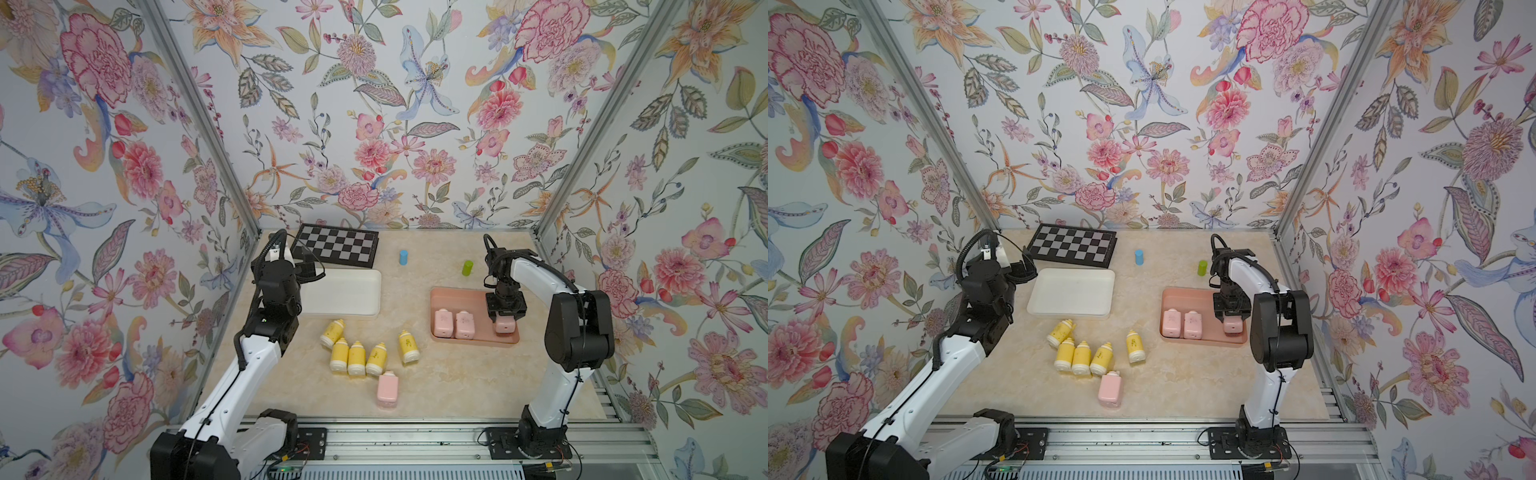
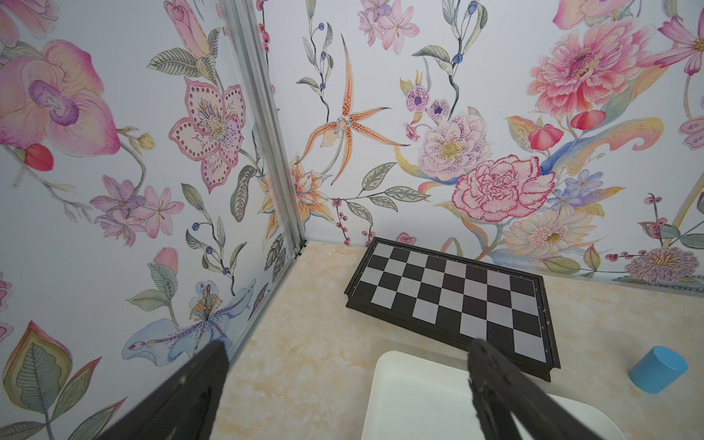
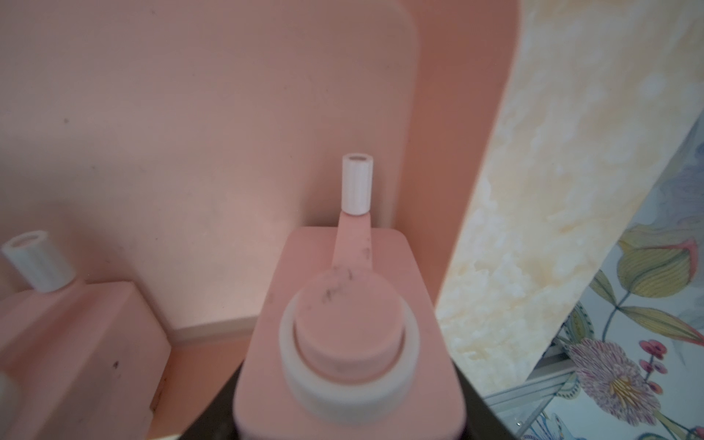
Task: Place the pencil sharpeners by color into the storage box
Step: Place the pencil sharpener in the storage box.
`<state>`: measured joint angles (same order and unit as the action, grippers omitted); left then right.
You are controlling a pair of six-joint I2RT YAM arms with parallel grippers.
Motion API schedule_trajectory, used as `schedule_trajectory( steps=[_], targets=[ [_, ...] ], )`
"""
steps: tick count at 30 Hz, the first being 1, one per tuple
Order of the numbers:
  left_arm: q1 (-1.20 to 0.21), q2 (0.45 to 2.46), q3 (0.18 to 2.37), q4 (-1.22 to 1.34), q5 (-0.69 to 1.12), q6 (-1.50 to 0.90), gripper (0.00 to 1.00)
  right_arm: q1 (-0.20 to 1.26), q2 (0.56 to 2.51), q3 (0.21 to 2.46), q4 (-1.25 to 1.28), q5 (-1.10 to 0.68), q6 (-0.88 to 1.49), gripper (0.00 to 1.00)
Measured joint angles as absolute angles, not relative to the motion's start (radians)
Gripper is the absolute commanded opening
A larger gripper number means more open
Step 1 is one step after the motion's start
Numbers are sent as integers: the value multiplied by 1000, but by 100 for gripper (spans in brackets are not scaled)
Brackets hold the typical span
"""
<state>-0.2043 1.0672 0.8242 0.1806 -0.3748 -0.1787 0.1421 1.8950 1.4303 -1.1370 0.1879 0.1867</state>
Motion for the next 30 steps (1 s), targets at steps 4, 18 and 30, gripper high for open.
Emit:
schedule_trajectory(
  steps=[4, 18, 30],
  targets=[
    [-204, 1067, 824, 181, -374, -178, 99, 141, 1902, 1424, -1132, 183, 187, 45],
    [-204, 1067, 824, 181, -375, -178, 100, 131, 1902, 1417, -1129, 173, 186, 46],
    [-204, 1066, 824, 181, -375, -178, 99, 121, 1883, 1390, -1121, 173, 185, 47]
  ],
)
